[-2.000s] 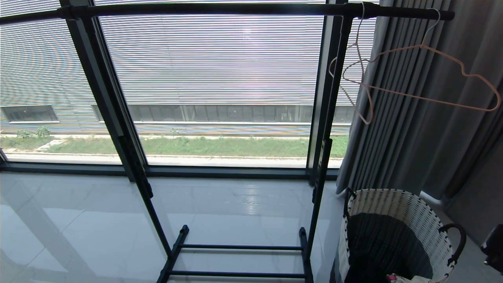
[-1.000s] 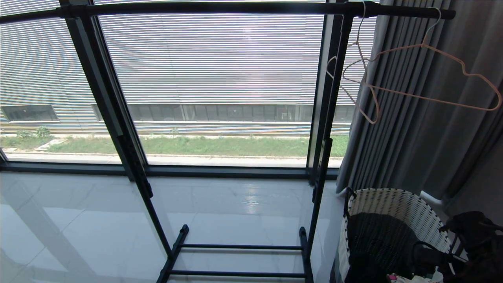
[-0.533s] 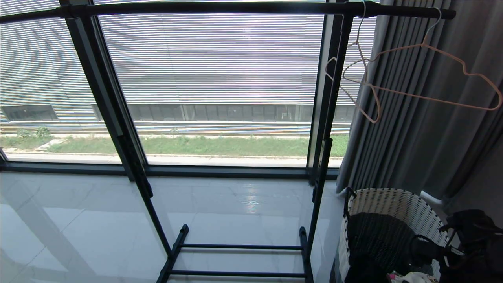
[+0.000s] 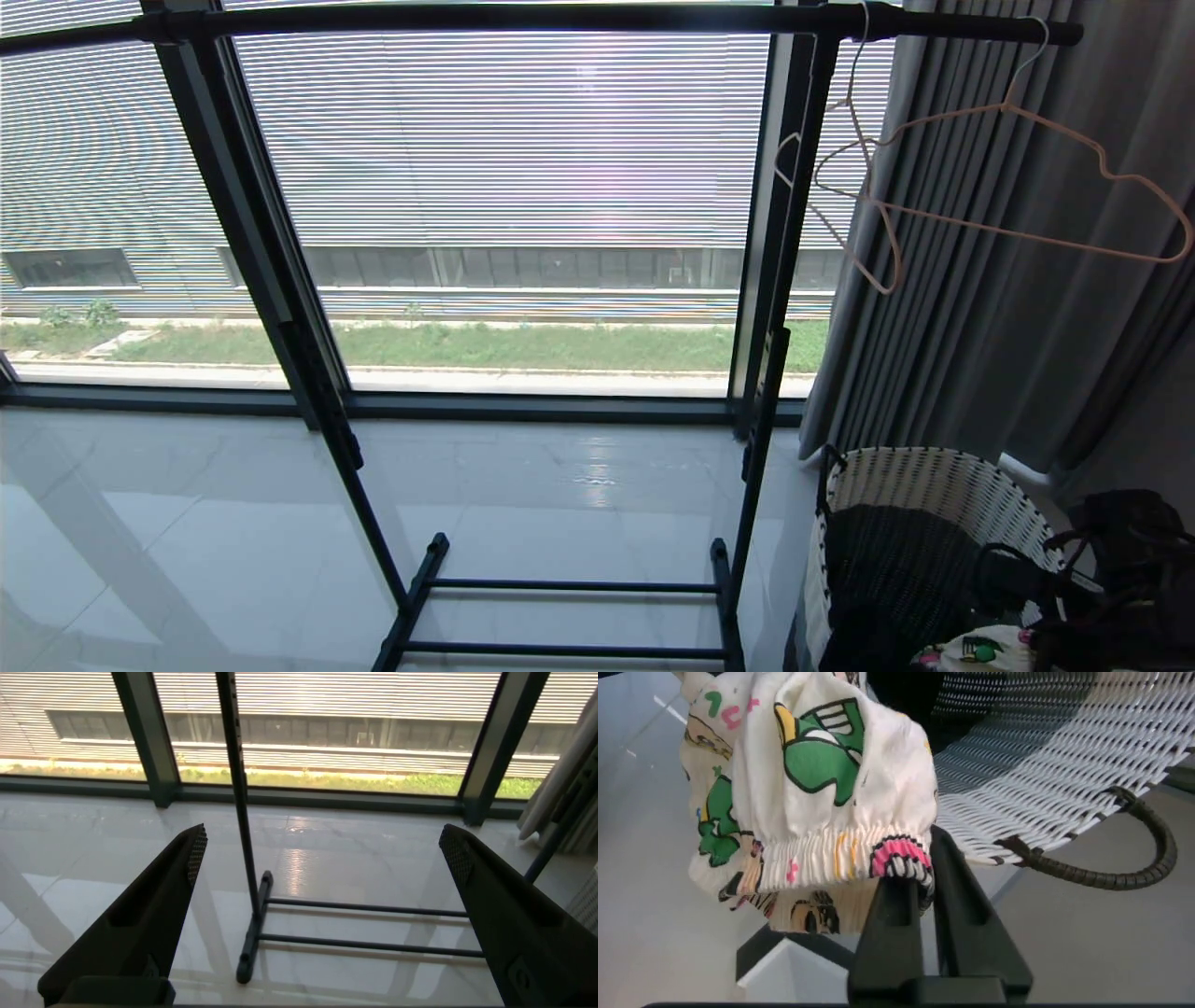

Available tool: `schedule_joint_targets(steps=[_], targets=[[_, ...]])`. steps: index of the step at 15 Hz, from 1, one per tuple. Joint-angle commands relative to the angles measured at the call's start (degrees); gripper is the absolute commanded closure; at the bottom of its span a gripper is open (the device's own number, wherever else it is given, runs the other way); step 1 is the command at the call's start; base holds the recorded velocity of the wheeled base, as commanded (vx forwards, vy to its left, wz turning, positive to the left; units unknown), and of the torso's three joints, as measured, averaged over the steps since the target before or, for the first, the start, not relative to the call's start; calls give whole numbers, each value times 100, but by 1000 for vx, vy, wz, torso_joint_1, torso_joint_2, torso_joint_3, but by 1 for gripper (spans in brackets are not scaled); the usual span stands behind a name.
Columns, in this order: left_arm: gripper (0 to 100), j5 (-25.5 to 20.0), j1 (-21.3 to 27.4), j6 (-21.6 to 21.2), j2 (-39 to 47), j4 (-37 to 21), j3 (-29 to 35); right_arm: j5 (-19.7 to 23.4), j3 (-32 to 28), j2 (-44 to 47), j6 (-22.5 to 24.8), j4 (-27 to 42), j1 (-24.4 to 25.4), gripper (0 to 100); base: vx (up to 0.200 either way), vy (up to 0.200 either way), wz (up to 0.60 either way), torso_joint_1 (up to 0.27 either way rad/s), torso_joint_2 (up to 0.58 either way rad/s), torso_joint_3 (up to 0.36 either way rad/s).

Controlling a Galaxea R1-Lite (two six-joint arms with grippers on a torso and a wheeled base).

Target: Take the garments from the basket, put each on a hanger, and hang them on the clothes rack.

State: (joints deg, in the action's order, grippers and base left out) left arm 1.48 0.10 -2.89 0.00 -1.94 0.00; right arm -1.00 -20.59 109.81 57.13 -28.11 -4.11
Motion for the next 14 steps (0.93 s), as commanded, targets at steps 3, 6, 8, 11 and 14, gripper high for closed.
schedule_joint_targets(steps=[3, 6, 8, 11, 14], targets=[[0, 2, -1, -10, 0, -8, 0, 302, 398, -1577, -421, 25, 24, 100, 0, 0, 0, 0, 0, 0], [0, 2, -1, -19, 0, -8, 0, 487, 301, -3054, -1089, 1062, 33, 100, 0, 0, 0, 0, 0, 0], [0, 2, -1, -10, 0, -8, 0, 522, -94, -4275, -1564, 2741, 121, 100, 0, 0, 0, 0, 0, 0], [0, 2, -1, -10, 0, -8, 0, 575, -376, -5330, -2074, 4042, 349, 100, 0, 0, 0, 0, 0, 0], [0, 2, -1, -10, 0, -8, 0, 575, -384, -6156, -2118, 4560, 428, 100, -133, 0, 0, 3, 2, -2]])
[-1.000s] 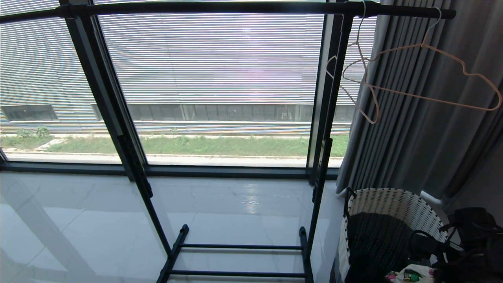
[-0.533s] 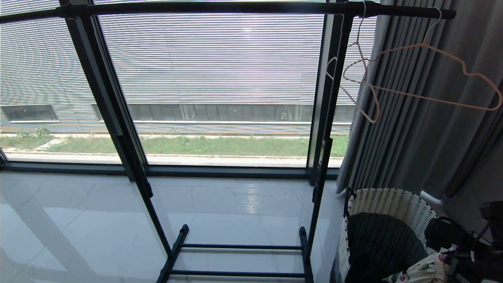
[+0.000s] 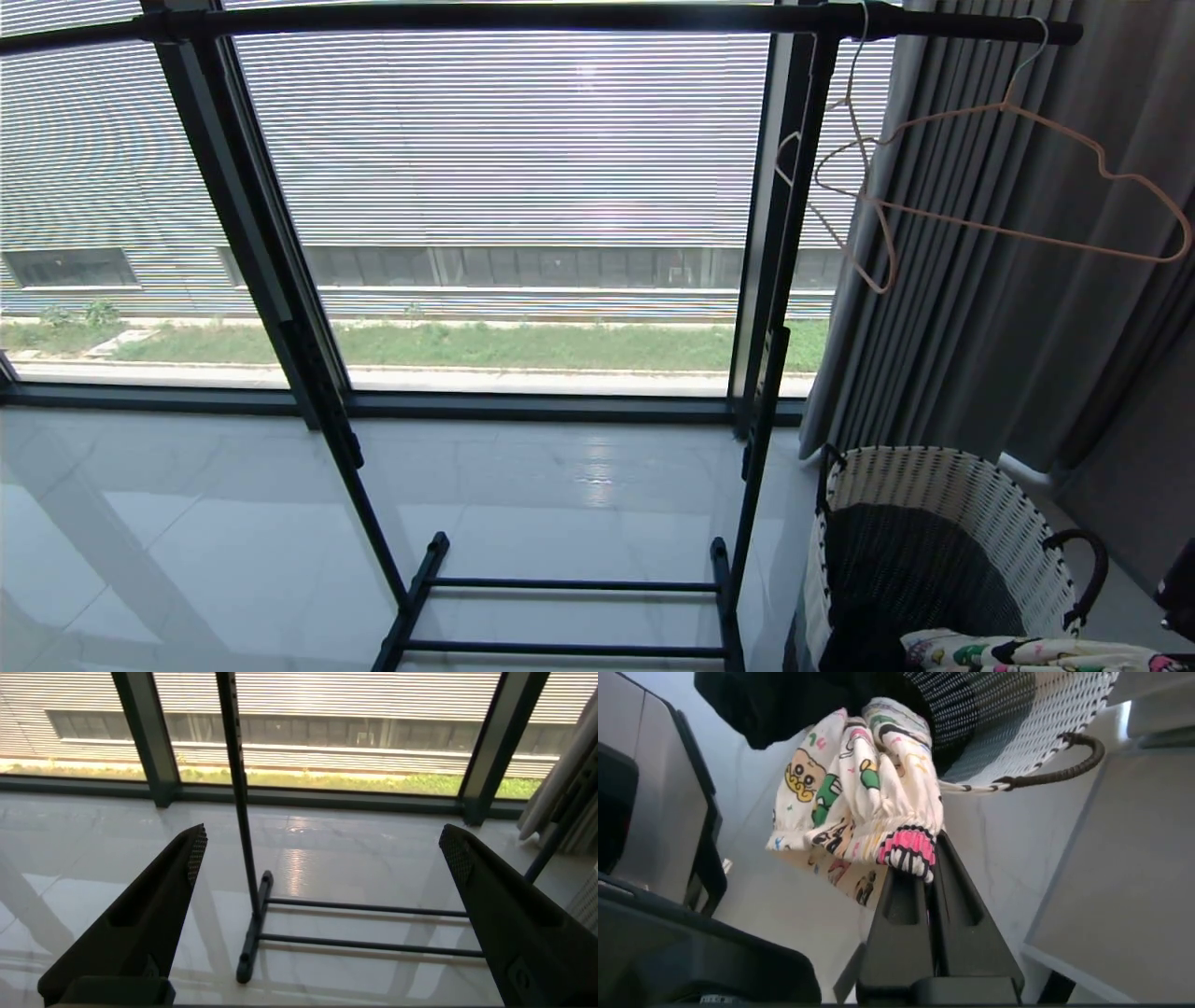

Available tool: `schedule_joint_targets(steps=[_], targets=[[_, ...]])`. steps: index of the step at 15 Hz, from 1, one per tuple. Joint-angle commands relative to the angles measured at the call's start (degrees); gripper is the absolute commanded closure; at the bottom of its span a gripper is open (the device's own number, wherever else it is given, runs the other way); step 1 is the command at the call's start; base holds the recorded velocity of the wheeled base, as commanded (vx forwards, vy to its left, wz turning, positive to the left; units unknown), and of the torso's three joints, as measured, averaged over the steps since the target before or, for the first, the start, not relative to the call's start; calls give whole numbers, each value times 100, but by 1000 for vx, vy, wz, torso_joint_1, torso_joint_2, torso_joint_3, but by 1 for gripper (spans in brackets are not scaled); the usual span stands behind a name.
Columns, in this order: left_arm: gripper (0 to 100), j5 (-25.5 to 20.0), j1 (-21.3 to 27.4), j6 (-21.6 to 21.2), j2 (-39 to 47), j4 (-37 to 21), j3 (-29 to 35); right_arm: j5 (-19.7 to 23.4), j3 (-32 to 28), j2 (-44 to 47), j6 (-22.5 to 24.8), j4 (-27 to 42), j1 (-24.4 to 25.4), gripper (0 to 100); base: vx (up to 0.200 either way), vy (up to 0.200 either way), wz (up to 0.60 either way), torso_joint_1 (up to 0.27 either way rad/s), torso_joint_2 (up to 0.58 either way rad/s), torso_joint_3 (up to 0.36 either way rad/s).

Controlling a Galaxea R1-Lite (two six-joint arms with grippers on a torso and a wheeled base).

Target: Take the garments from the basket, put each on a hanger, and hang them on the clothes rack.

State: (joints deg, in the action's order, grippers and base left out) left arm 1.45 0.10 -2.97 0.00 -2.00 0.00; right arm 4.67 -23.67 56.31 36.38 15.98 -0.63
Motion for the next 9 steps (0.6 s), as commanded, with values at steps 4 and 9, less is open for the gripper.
schedule_joint_targets(steps=[4, 9], targets=[[0, 4, -1, 7, 0, -2, 0, 8, -304, -1034, -52, 168, 371, 100, -200, 0, 0, 0, 0, 5], [0, 4, -1, 7, 0, -2, 0, 8, -445, -981, -52, 168, 494, 100, -200, 0, 0, 1, 2, 3]])
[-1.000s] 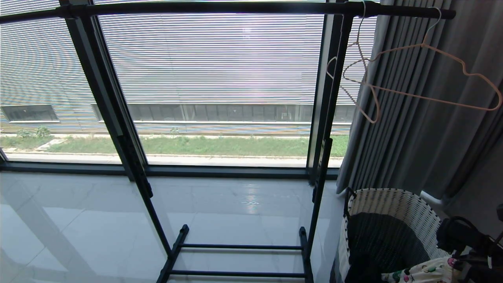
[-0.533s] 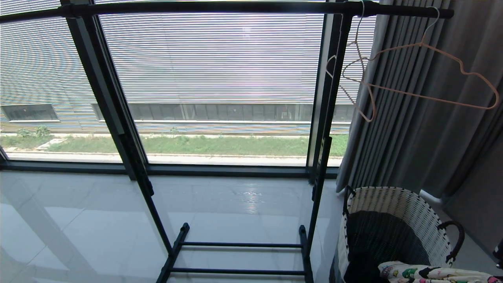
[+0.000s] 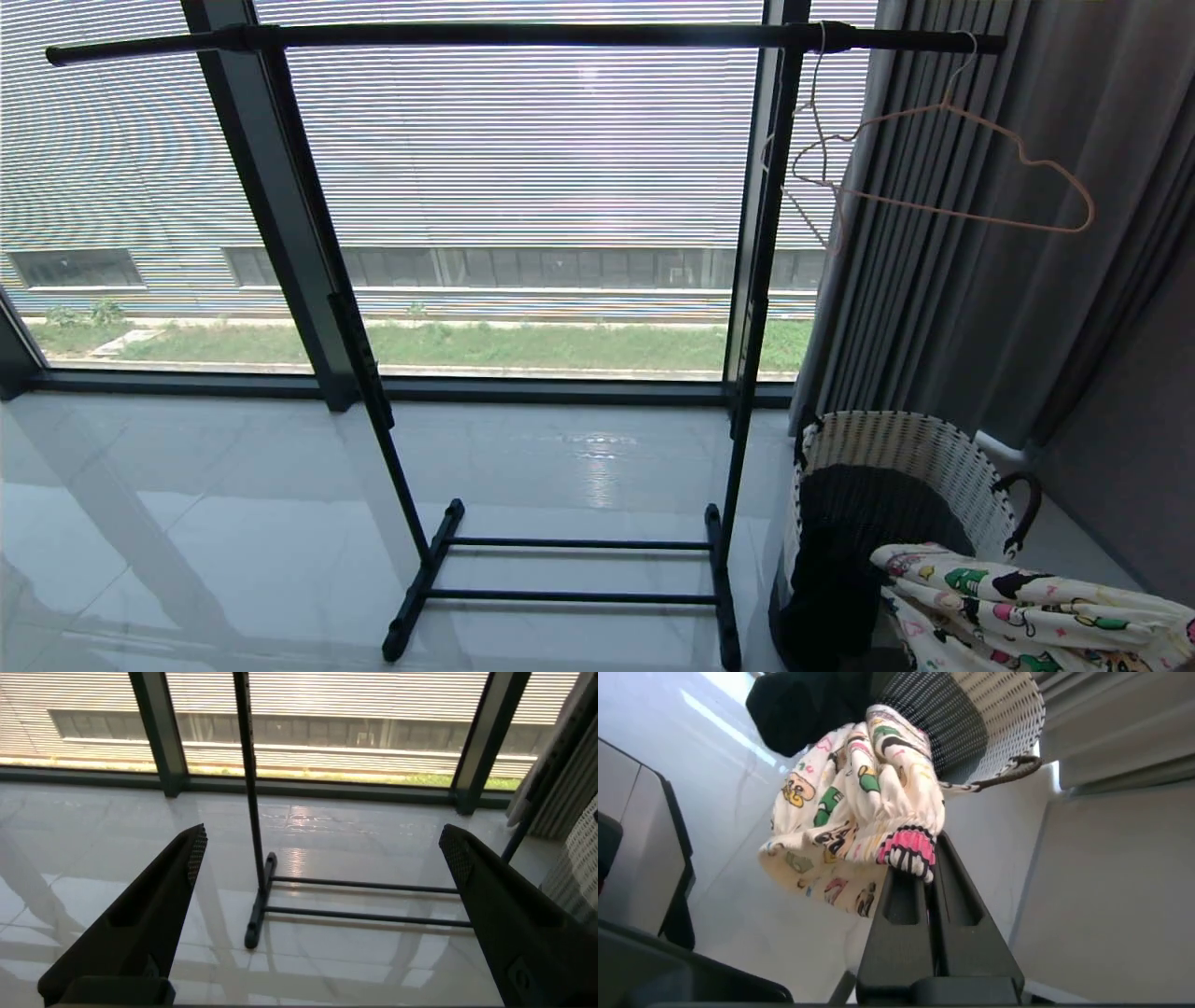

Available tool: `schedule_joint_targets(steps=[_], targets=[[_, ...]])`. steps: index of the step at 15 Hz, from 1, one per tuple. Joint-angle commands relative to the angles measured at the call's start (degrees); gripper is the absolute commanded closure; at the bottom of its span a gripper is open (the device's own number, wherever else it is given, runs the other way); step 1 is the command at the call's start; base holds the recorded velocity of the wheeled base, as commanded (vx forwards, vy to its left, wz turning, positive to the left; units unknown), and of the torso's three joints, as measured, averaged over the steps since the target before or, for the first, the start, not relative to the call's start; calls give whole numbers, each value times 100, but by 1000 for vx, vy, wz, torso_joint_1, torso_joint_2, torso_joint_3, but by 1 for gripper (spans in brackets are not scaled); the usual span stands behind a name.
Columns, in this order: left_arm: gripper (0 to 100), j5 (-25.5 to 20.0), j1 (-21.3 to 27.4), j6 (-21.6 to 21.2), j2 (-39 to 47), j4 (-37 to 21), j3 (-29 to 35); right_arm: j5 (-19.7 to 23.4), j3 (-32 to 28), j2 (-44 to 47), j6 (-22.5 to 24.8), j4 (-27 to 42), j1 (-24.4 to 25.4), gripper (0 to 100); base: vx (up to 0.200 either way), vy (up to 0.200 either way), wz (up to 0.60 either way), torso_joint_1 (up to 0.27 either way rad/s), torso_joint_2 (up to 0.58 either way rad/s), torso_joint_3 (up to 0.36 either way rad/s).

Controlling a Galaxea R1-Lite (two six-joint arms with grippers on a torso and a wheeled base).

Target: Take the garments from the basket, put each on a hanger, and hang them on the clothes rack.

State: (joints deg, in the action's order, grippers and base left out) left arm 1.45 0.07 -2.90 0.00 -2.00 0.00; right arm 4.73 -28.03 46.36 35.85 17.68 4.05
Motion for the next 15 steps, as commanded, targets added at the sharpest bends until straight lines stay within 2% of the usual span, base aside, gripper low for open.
schedule_joint_targets(steps=[1, 3, 5, 8, 9, 11, 15], targets=[[0, 4, 1, -17, 0, -2, 0, 2, -19, 22, 1, -1, 70, 100, -200, 0, 0, -2, 2, -7], [0, 4, 1, -61, 0, -11, 0, 46, -115, 119, -8, -10, 202, 100, 0, 0, 0, 0, 0, 0], [0, -4, 1, -97, 0, -11, 0, 300, -344, 347, -96, -10, 369, 100, 0, 0, 0, 0, 0, 0], [0, -57, -7, -395, 0, -11, 0, 643, -669, 822, -377, -98, 1010, 100, 0, 0, 0, 0, 0, 0], [0, -101, -7, -668, 0, -11, 0, 687, -757, 989, -632, -291, 1336, 100, 0, 0, 0, 0, 0, 0], [0, -277, -7, -817, 0, -11, 0, 670, -862, 1393, -1124, -783, 1960, 100, 0, 0, 0, 0, 0, 0], [0, -277, -7, -844, 0, -2, 0, 670, -862, 2131, -1265, -1196, 2311, 100, 0, 0, 0, 0, 0, 0]])
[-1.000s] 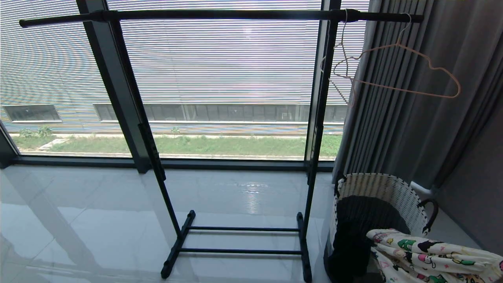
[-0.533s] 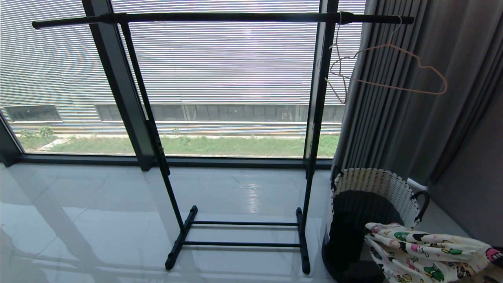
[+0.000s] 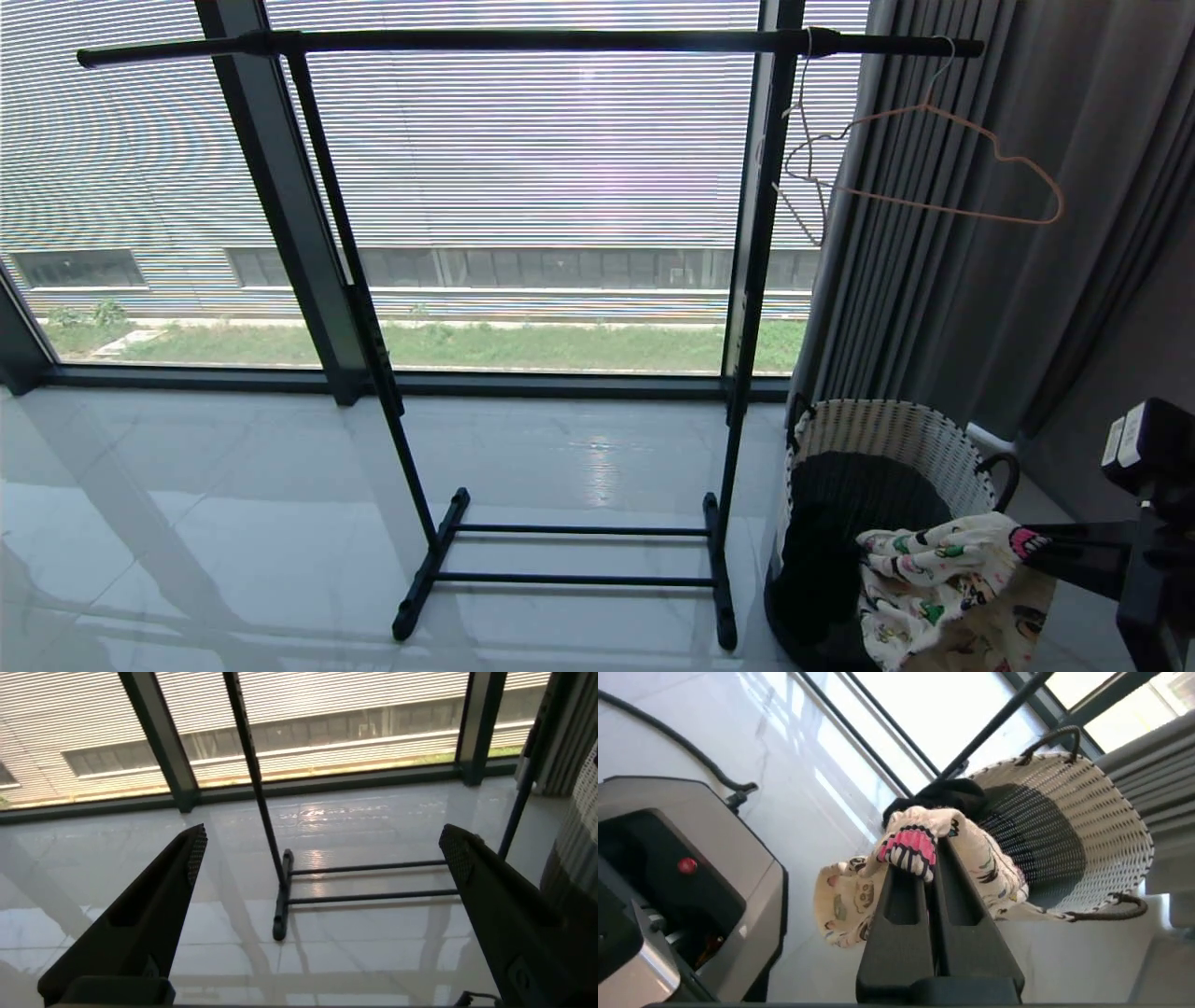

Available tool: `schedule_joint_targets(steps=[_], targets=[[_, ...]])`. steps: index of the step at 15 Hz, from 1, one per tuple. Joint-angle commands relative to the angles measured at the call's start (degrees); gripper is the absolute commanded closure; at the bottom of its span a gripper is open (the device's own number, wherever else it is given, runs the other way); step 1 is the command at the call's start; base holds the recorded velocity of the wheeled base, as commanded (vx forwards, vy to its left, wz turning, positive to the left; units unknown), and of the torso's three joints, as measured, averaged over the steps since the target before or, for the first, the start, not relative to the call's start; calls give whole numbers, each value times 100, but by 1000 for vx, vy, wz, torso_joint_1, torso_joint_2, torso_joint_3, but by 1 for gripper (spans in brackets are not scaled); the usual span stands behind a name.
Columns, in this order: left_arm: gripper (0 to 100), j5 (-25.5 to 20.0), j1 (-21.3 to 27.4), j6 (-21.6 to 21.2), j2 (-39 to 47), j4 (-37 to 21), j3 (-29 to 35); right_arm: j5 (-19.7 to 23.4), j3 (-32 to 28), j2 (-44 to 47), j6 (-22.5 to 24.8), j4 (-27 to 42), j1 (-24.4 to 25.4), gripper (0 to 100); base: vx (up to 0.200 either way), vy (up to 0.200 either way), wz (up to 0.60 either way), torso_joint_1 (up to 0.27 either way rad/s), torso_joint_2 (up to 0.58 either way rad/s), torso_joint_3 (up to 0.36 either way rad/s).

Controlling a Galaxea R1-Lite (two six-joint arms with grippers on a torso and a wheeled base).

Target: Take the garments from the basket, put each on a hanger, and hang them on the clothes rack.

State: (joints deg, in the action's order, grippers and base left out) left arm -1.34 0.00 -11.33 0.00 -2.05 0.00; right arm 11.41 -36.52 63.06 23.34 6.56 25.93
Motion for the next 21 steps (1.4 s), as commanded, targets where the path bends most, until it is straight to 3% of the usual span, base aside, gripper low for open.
schedule_joint_targets(steps=[1, 3, 5, 7, 8, 11, 13, 15, 17, 19, 21], targets=[[0, 2, 0, 8, 0, 3, 0, 2, -13, 505, -14, -164, 202, 100, 0, 0, 0, 0, 0, 0], [0, -288, 79, 218, 246, 91, 316, -7, -13, 488, -128, -172, 290, 100, 0, 0, 0, 0, 0, 0], [0, -261, 272, 1001, 2039, 416, 1512, -7, -22, 558, -331, -181, 290, 100, 0, 0, 0, 0, 0, 0], [0, -253, 343, 922, 3647, 934, 2250, -7, -92, 664, -348, -296, 290, 100, 0, 0, 0, 0, 0, 0], [0, -244, 659, 886, 4482, 1216, 2549, -7, -197, 751, -348, -392, 281, 100, 0, 0, 0, 0, 0, 0], [0, -86, 1898, 1212, 6557, 2376, 2962, -7, -716, 1033, -445, -621, 290, 100, 0, 0, 0, 0, 0, 0], [0, 336, 3384, 1590, 7611, 2446, 3173, -25, -918, 998, -603, -717, 281, 100, 0, 0, 0, 0, 0, 0], [0, 714, 4720, 2275, 8648, 2481, 3647, -95, -927, 901, -629, -717, 281, 100, 0, 0, 0, 0, 0, 0], [0, 1110, 5476, 2855, 9747, 2710, 4148, -122, -918, 901, -629, -717, 281, 100, 0, 0, 0, 0, 0, 0], [0, 1435, 5977, 3022, 10828, 3316, 4403, -122, -936, 883, -621, -726, 290, 100, 0, 0, 0, 0, 0, 0], [0, 1426, 6390, 3013, 11584, 4010, 4562, -122, -927, 760, -612, -700, 351, 100, 0, 0, 0, 0, 0, 0]])
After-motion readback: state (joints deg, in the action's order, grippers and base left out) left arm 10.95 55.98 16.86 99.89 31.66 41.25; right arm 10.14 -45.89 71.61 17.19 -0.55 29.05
